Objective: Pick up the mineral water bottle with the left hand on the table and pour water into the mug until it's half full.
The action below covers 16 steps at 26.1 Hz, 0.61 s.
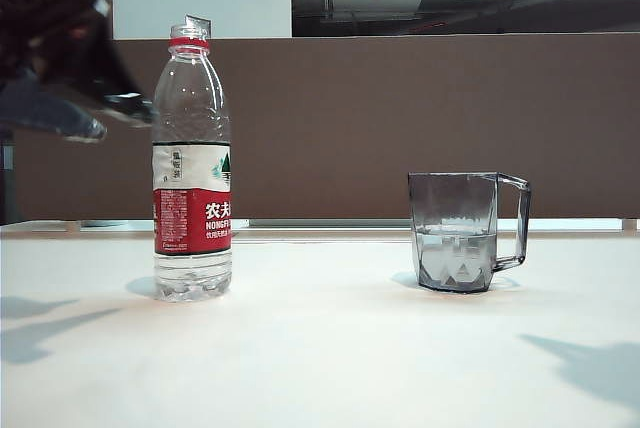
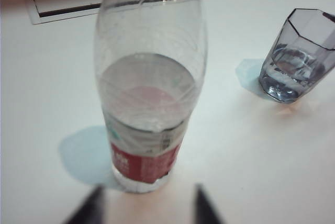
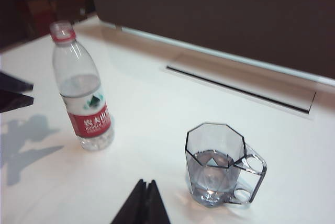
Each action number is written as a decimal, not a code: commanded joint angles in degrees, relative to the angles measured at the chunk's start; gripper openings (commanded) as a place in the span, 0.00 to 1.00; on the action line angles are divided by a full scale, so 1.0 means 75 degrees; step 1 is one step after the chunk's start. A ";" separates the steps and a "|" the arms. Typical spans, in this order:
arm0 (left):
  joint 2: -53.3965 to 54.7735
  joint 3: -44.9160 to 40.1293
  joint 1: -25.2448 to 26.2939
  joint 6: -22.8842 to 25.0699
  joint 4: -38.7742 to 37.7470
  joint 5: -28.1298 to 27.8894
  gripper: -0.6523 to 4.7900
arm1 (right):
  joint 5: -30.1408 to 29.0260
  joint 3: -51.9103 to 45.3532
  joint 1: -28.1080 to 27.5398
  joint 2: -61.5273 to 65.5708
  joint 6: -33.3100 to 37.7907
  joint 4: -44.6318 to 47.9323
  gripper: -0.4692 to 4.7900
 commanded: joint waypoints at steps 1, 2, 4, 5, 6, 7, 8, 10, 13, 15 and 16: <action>-0.0632 -0.0105 -0.0009 -0.0003 -0.0329 0.0023 0.11 | 0.0023 -0.0224 0.0003 -0.0405 0.0026 0.0131 0.09; -0.0796 -0.0172 -0.0009 -0.0003 -0.0338 0.0020 0.11 | 0.0023 -0.0318 0.0003 -0.0548 0.0029 0.0131 0.09; -0.1265 -0.0370 -0.0009 -0.0026 -0.0452 0.0020 0.11 | 0.0085 -0.0705 -0.0006 -0.1040 0.0029 0.0195 0.09; -0.1542 -0.0548 -0.0009 -0.0064 -0.0501 0.0023 0.11 | 0.0137 -0.1011 -0.0006 -0.1381 0.0029 0.0259 0.09; -0.1658 -0.0629 -0.0006 -0.0090 -0.0493 0.0023 0.11 | 0.0227 -0.1142 -0.0006 -0.1542 0.0029 0.0283 0.09; -0.1769 -0.0708 -0.0009 -0.0087 -0.0478 0.0020 0.11 | 0.0256 -0.1274 -0.0003 -0.1708 0.0029 0.0309 0.09; -0.1888 -0.0810 -0.0009 -0.0090 -0.0434 0.0020 0.11 | 0.0256 -0.1434 -0.0006 -0.1915 0.0029 0.0353 0.09; -0.2060 -0.0970 -0.0006 -0.0085 -0.0373 0.0020 0.11 | 0.0335 -0.1670 -0.0006 -0.2215 0.0029 0.0391 0.09; -0.2261 -0.1241 -0.0009 -0.0090 -0.0181 0.0020 0.11 | 0.0420 -0.2008 -0.0006 -0.2614 0.0026 0.0382 0.09; -0.2331 -0.1463 -0.0006 -0.0181 0.0061 0.0023 0.11 | 0.0423 -0.2092 -0.0035 -0.2576 0.0026 0.0277 0.09; -0.2363 -0.1568 -0.0009 -0.0195 0.0187 0.0020 0.11 | 0.0414 -0.2127 -0.0038 -0.2541 0.0029 0.0306 0.09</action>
